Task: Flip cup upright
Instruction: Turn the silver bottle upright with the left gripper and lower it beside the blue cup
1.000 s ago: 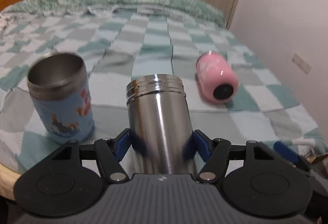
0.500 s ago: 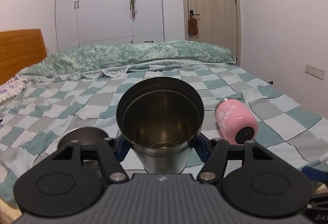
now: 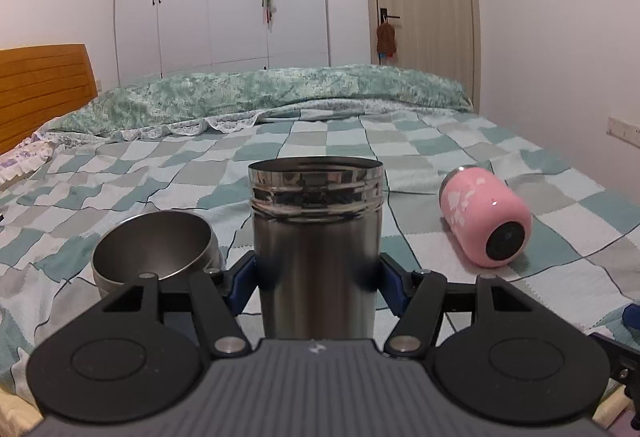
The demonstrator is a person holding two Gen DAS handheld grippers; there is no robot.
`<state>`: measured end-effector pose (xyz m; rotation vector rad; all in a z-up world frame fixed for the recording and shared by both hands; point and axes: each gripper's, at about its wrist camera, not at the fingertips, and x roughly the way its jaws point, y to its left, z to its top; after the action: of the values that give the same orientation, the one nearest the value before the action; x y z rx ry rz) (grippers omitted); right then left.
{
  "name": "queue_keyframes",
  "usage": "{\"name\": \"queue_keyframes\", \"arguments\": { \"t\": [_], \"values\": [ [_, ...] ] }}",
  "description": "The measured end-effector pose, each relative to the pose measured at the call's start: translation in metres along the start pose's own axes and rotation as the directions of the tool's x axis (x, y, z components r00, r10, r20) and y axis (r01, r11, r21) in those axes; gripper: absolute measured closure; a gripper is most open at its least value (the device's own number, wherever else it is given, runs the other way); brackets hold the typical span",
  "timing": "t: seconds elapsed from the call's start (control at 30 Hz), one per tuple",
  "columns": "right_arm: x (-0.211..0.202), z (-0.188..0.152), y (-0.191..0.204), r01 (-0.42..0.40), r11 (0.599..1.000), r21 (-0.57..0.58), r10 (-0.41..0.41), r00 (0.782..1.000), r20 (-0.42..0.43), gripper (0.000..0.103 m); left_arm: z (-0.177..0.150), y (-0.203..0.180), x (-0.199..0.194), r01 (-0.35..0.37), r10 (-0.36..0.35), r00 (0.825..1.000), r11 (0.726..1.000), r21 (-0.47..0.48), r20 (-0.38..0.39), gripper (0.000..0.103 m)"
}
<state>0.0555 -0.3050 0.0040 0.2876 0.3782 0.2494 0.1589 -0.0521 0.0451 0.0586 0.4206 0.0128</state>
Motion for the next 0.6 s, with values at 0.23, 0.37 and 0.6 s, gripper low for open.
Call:
{"name": "queue_keyframes", "arguments": {
  "t": [0.23, 0.37, 0.6],
  "values": [
    [0.001, 0.000, 0.002, 0.002, 1.000, -0.007, -0.002, 1.000, -0.003, 0.000, 0.009, -0.002, -0.005, -0.009, 0.008, 0.997, 1.000, 0.006, 0.080, 0.039],
    [0.001, 0.000, 0.002, 0.002, 1.000, -0.007, -0.002, 1.000, -0.004, 0.000, -0.008, -0.001, 0.009, 0.007, -0.007, 0.999, 1.000, -0.008, 0.039, 0.040],
    [0.002, 0.000, 0.003, 0.004, 1.000, -0.013, -0.004, 1.000, -0.006, 0.000, -0.022, -0.003, -0.003, 0.012, -0.013, 0.993, 1.000, 0.009, 0.113, 0.039]
  ]
}}
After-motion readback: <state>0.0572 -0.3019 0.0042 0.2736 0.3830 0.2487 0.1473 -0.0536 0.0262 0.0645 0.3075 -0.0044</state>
